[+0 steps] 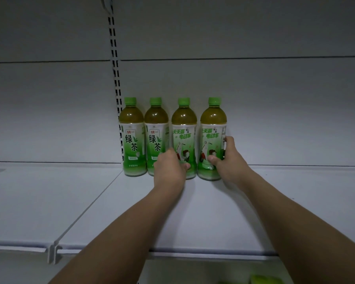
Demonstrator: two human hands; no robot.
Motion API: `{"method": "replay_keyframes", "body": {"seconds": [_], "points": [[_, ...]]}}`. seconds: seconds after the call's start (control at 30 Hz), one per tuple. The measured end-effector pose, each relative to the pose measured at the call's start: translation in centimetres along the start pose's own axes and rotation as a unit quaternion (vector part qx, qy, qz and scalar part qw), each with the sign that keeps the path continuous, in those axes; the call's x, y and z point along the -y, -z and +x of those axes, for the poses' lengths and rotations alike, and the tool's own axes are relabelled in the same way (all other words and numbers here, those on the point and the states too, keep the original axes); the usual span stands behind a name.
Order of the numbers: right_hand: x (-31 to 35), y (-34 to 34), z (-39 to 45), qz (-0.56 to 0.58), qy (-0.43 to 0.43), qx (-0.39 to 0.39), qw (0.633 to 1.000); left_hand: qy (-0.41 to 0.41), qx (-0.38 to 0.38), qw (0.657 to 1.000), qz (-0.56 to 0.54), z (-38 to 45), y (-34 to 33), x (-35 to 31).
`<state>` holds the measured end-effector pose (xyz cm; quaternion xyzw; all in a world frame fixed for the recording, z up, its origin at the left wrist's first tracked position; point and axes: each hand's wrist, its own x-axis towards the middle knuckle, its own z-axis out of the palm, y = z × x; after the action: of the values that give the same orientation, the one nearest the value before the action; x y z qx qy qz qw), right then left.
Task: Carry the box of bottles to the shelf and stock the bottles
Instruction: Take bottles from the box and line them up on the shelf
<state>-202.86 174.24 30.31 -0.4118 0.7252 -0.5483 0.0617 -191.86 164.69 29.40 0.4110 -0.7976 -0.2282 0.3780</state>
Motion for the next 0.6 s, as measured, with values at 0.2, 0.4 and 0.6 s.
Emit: {"method": "replay_keyframes", "body": {"seconds": [0.2, 0.4, 0.6], "points": [[-0.47, -0.32, 0.67, 0.002, 0.008, -0.008, 1.0, 0.003, 0.001, 1.0, 0.006, 0.26, -0.25, -0.26], [-0.74, -0.54, 0.86, 0.005, 0.001, -0.016, 1.0, 0.008, -0.007, 1.0, 0.009, 0.37, -0.62, -0.42], [0.02, -0.22, 0.45, -0.006, -0.025, 0.011, 1.0, 0.026, 0.04, 0.999, 0.025, 0.67, 0.28, -0.94]]}}
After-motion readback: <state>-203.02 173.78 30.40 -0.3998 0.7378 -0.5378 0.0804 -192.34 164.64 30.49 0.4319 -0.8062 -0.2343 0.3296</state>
